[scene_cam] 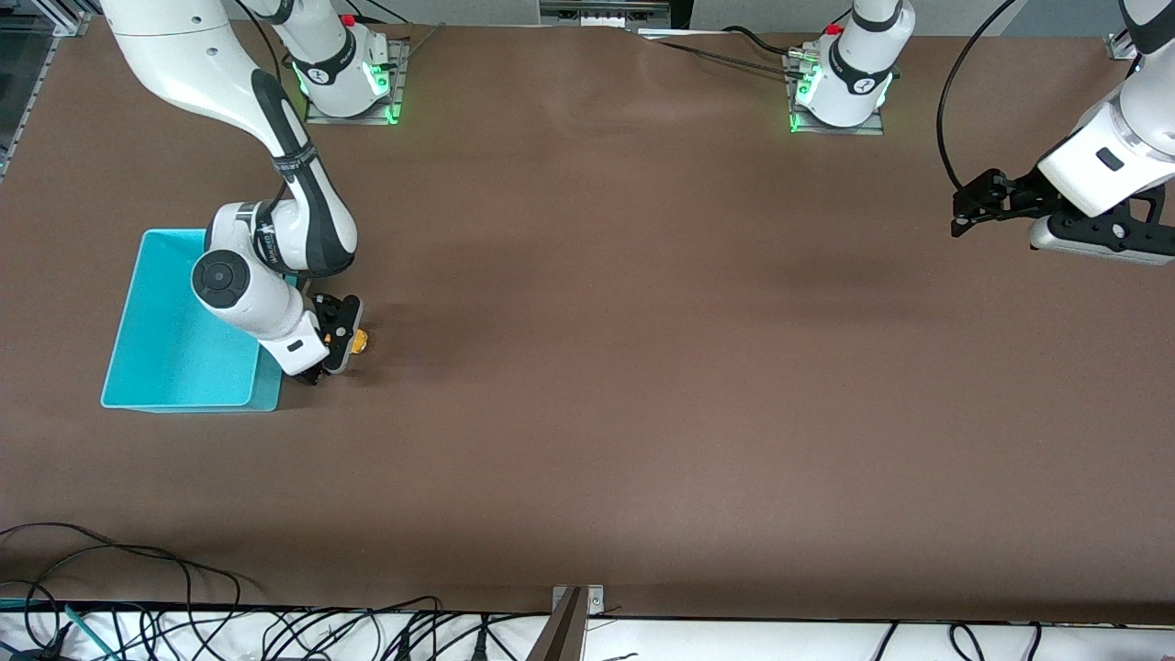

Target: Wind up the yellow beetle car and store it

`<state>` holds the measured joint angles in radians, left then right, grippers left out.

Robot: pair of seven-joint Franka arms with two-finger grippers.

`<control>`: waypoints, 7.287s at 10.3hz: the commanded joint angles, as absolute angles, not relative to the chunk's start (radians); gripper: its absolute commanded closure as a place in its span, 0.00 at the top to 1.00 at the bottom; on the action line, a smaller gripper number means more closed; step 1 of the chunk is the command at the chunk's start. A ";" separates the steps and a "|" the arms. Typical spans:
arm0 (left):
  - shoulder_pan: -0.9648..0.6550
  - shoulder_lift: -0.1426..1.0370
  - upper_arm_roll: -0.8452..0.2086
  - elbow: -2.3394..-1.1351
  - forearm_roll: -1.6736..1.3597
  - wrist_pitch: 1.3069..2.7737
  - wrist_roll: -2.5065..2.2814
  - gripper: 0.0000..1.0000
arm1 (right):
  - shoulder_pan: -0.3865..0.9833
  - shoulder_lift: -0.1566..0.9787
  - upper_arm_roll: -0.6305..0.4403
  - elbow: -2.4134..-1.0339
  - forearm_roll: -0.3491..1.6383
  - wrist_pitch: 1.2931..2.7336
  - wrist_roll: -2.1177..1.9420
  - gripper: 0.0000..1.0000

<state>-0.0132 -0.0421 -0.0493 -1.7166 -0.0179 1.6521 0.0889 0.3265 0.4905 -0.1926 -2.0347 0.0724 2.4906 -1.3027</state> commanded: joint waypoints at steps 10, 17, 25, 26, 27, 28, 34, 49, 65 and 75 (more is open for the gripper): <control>0.000 -0.048 -0.055 -1.726 -0.026 1.666 0.072 1.00 | 0.324 0.469 -0.173 -2.092 0.097 2.523 -1.331 0.00; 0.000 -0.026 -0.055 -1.680 0.015 1.620 0.081 1.00 | 0.325 0.296 -0.178 -2.060 0.094 2.304 -1.192 0.00; 0.000 0.000 -0.055 -1.641 0.011 1.588 0.075 1.00 | 0.318 0.202 -0.463 -2.081 0.091 2.262 -1.242 0.00; 0.000 0.000 -0.055 -1.641 0.011 1.588 0.075 1.00 | 0.314 0.213 -0.472 -2.129 0.091 2.323 -1.243 0.00; 0.000 0.000 -0.055 -1.643 0.011 1.586 0.077 1.00 | 0.311 0.233 -0.474 -2.176 0.091 2.409 -1.244 0.00; 0.002 0.000 -0.055 -1.641 0.011 1.583 0.077 1.00 | 0.310 0.267 -0.474 -2.201 0.091 2.471 -1.250 0.00; 0.002 -0.002 -0.055 -1.641 0.011 1.565 0.077 1.00 | 0.253 0.376 -0.472 -2.204 0.098 2.526 -1.298 0.00; 0.002 0.005 -0.055 -1.641 0.003 1.563 0.072 1.00 | 0.256 0.355 -0.466 -2.105 0.135 2.365 -1.289 0.85; 0.003 0.002 -0.054 -1.640 0.002 1.559 0.075 1.00 | 0.317 0.192 -0.488 -1.522 0.118 1.678 -0.295 1.00; 0.003 0.002 -0.052 -1.640 0.002 1.559 0.075 1.00 | 0.077 0.097 -0.137 -1.558 -0.002 1.652 -0.040 1.00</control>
